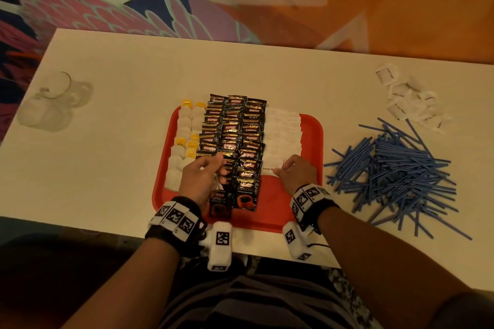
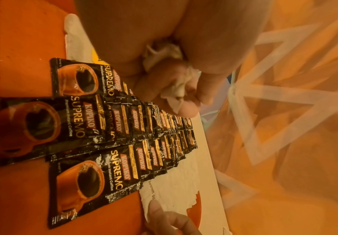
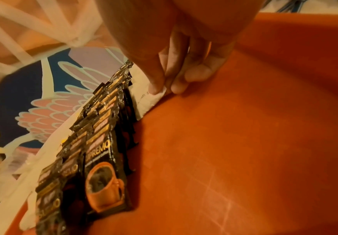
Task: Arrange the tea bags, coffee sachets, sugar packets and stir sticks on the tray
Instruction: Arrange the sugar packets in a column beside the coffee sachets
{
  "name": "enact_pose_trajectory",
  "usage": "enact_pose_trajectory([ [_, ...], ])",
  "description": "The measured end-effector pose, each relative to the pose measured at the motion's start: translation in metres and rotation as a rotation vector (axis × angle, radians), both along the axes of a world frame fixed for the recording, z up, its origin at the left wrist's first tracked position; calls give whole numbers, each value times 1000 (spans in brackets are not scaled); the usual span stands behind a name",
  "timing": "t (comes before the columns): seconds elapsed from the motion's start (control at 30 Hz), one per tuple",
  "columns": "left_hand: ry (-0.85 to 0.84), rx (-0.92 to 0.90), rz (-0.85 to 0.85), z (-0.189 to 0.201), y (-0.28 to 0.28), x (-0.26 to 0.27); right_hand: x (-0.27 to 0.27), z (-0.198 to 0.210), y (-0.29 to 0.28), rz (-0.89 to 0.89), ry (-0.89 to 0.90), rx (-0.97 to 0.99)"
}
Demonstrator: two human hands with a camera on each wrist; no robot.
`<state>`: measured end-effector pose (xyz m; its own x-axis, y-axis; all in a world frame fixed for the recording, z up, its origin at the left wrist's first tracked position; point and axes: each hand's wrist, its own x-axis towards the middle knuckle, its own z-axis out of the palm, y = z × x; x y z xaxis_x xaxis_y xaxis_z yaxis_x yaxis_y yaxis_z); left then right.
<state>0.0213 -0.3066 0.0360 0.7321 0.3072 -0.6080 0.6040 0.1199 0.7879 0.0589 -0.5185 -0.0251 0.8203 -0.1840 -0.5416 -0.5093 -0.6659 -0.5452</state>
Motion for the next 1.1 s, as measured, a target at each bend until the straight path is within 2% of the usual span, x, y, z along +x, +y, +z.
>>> enact_pose_trajectory([
  [0.13, 7, -10, 7, 0, -1, 1, -1, 3, -2, 45, -19, -80],
  [0.3, 15, -23, -9, 2, 2, 3, 2, 1, 2, 328, -148, -81],
  [0.4, 14, -32, -13, 3, 3, 4, 3, -1, 4, 426, -170, -95],
  [0.53, 35, -75, -1, 3, 3, 6, 5, -1, 5, 435, -135, -92],
  [0.67, 79, -140, -17, 4, -1, 13, 9, 10, 3, 366, -147, -38],
  [0.87, 108, -230, -49, 18, -32, 32, 19, 59, 11, 274, -274, 264],
  [0.97, 110, -262, -126, 29, -52, 40, 26, 90, 12, 349, -224, 359],
  [1.1, 108, -316, -264, 48, -76, 49, 37, 117, -2, 541, -154, 333],
])
